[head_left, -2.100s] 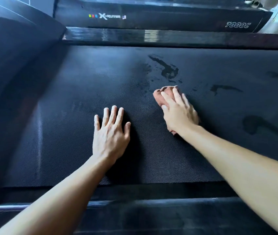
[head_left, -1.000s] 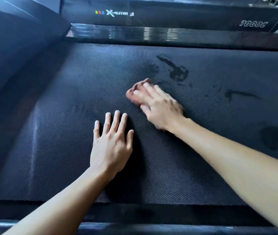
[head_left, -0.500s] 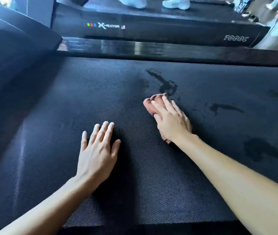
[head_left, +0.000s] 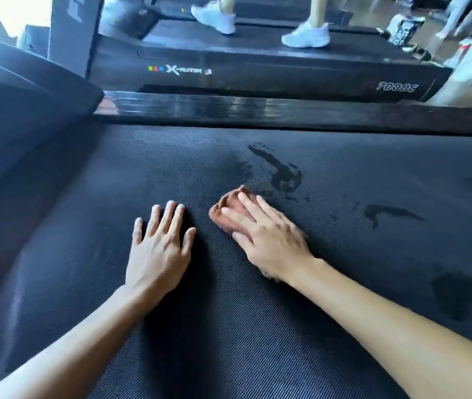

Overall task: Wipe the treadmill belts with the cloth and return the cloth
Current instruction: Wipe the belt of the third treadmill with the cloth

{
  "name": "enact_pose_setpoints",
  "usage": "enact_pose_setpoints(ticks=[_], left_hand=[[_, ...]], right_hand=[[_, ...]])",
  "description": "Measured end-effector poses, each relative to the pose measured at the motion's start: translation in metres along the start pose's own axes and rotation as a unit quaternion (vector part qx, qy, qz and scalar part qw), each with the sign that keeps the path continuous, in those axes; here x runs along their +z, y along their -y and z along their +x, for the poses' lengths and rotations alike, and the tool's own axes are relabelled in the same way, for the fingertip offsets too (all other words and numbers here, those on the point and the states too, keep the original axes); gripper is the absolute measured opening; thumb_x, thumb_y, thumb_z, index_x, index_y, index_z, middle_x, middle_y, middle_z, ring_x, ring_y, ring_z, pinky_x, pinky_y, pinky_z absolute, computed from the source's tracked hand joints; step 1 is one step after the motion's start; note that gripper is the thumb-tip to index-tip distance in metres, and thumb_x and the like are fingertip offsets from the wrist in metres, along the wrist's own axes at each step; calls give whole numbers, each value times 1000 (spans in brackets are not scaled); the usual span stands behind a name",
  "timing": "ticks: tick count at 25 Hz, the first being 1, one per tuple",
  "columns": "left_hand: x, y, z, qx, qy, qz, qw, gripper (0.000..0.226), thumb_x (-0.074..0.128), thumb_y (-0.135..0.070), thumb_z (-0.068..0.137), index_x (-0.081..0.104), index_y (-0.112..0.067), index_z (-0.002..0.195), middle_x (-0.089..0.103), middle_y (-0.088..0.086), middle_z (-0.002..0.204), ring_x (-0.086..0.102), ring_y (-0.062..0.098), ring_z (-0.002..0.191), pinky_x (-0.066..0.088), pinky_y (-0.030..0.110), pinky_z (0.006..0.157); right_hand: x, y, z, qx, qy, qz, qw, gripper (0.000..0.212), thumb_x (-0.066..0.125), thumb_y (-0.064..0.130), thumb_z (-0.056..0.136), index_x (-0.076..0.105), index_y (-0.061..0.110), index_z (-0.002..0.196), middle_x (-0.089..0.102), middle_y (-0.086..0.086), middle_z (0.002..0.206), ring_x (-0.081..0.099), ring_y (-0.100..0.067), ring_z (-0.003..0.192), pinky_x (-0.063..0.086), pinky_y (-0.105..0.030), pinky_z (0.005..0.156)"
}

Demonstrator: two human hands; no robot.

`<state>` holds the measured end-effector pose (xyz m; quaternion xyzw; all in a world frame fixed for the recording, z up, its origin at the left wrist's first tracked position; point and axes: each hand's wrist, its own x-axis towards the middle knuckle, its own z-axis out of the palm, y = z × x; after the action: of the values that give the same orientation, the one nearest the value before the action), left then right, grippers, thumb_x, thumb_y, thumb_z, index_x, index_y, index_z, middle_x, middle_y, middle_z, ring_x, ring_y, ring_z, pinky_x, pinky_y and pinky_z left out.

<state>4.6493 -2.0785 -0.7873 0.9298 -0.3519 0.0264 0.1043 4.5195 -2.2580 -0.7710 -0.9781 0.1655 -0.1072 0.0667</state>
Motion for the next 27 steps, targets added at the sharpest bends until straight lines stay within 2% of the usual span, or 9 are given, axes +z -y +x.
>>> enact_pose_setpoints(ticks=[2, 5, 9, 13, 17, 18, 21, 25, 27], left_hand=[[-4, -1, 4, -11, -4, -2, 1000, 61, 17, -55, 99, 21, -27, 153, 14, -9, 161, 7, 16, 149, 3, 41, 120], [-3, -4, 21, -8, 1, 11, 1000, 59, 24, -53, 99, 24, -29, 152, 18, -7, 160, 11, 18, 148, 6, 41, 120], [2, -6, 78, 3, 21, -9, 1000, 56, 24, -50, 101, 20, -29, 153, 12, -8, 161, 7, 18, 149, 0, 44, 120], [11, -1, 110, 26, 10, 2, 1000, 56, 24, -49, 101, 19, -29, 153, 12, -8, 162, 7, 18, 149, 4, 47, 119], [17, 1, 111, 25, -11, 7, 1000, 57, 25, -50, 100, 18, -32, 153, 11, -10, 161, 6, 15, 149, 4, 45, 120], [17, 0, 111, 26, -13, 9, 1000, 57, 25, -50, 100, 18, -32, 153, 11, -10, 161, 6, 15, 149, 5, 45, 120], [18, 2, 113, 28, -20, 8, 999, 57, 25, -51, 99, 20, -32, 153, 12, -10, 161, 7, 15, 149, 5, 45, 120], [18, 0, 112, 31, -30, 10, 999, 56, 25, -51, 99, 21, -33, 152, 14, -10, 161, 9, 16, 149, 7, 45, 120], [18, 0, 114, 31, -25, 8, 999, 56, 25, -51, 99, 22, -32, 152, 15, -10, 161, 9, 16, 149, 7, 46, 119]], right_hand=[[-5, -22, 7, -4, 25, 6, 1000, 52, 48, 44, 97, 32, 46, 147, 18, 7, 162, 21, -23, 147, 17, -35, 118], [-6, -21, 20, 180, -20, -15, 983, 53, 46, 41, 97, 31, 44, 148, 17, 5, 162, 19, -26, 148, 17, -37, 118], [-2, -19, 9, -78, 13, 22, 997, 53, 43, 47, 93, 33, 49, 145, 22, 10, 160, 24, -21, 147, 18, -34, 119], [0, -32, 68, 189, 8, 3, 982, 53, 43, 41, 99, 26, 44, 149, 11, 5, 163, 17, -25, 147, 15, -38, 117], [9, -47, 80, -35, 7, 2, 999, 52, 48, 44, 96, 34, 47, 146, 22, 8, 160, 25, -22, 145, 20, -37, 117], [6, -62, 89, -25, 19, 9, 999, 51, 47, 44, 97, 33, 47, 146, 21, 9, 161, 24, -21, 146, 18, -36, 118], [9, -61, 119, 202, -23, 3, 979, 51, 43, 40, 98, 31, 44, 147, 16, 6, 162, 18, -23, 147, 15, -38, 117], [15, -50, 123, -31, 13, 12, 999, 53, 47, 42, 96, 31, 48, 146, 19, 10, 161, 20, -19, 147, 17, -38, 120], [9, -65, 140, 62, 8, 23, 998, 52, 46, 40, 98, 32, 42, 148, 21, 8, 161, 22, -21, 146, 19, -38, 119]])
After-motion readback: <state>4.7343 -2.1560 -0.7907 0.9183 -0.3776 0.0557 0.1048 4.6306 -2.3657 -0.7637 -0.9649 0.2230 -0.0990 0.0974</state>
